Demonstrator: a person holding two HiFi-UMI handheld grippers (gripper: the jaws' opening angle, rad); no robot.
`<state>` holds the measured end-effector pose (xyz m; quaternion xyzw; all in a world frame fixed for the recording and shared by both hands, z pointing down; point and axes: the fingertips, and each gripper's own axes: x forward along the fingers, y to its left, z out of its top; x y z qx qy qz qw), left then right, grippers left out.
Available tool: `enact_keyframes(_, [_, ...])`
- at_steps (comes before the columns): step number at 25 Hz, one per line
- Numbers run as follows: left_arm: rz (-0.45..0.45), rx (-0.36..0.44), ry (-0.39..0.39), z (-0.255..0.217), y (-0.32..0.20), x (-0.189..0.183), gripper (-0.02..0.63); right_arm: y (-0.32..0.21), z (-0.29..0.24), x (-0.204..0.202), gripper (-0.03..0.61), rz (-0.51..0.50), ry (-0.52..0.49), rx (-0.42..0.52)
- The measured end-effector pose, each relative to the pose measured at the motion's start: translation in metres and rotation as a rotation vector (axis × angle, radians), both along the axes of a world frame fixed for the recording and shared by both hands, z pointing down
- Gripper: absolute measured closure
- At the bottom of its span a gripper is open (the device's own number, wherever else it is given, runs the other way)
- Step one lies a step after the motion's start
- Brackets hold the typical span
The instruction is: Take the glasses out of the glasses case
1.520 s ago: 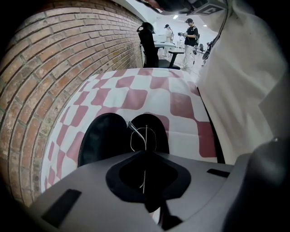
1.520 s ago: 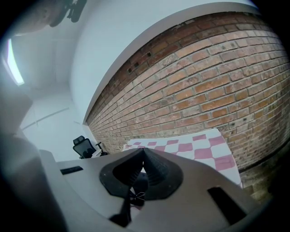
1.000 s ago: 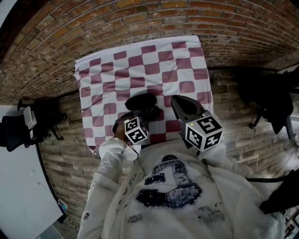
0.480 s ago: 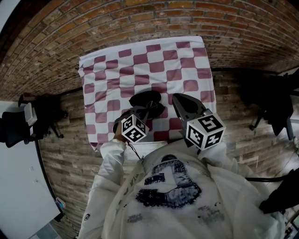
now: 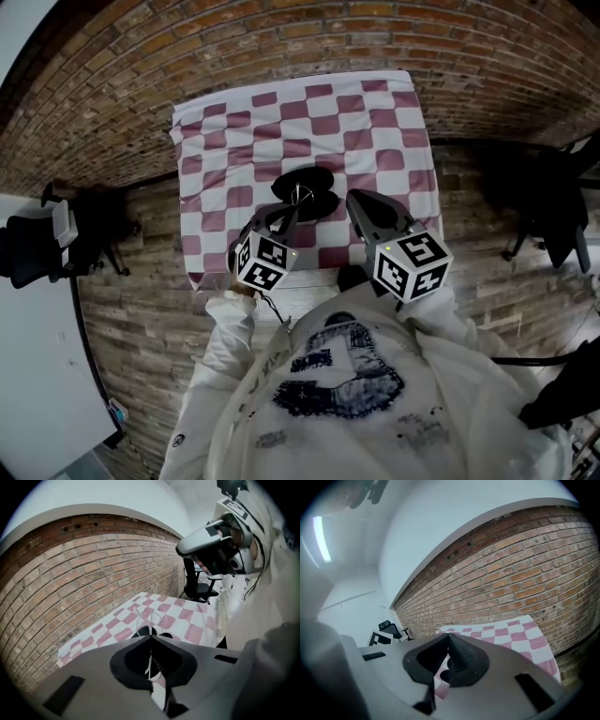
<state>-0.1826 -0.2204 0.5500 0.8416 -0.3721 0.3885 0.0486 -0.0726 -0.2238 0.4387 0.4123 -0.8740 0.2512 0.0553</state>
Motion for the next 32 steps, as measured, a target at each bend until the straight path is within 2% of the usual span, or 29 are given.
enact_keyframes(10, [-0.135,0.109,0.227,-0.071,0.061,-0.013,0.6,0.073,-0.022,-0.017,0.566,0.003,0.026,0.07])
enact_keyframes(16, [-0.173,0.153,0.323,-0.098,0.109,-0.024,0.6,0.125,-0.027,-0.031,0.565,0.004,0.04,0.094])
enact_keyframes(27, [-0.267,0.219,0.452,-0.139,0.2,-0.036,0.601,0.206,-0.049,-0.032,0.565,0.031,0.056,0.159])
enact_keyframes(32, [-0.295,0.241,0.48,-0.147,0.23,-0.034,0.601,0.23,-0.053,-0.028,0.566,0.037,0.054,0.17])
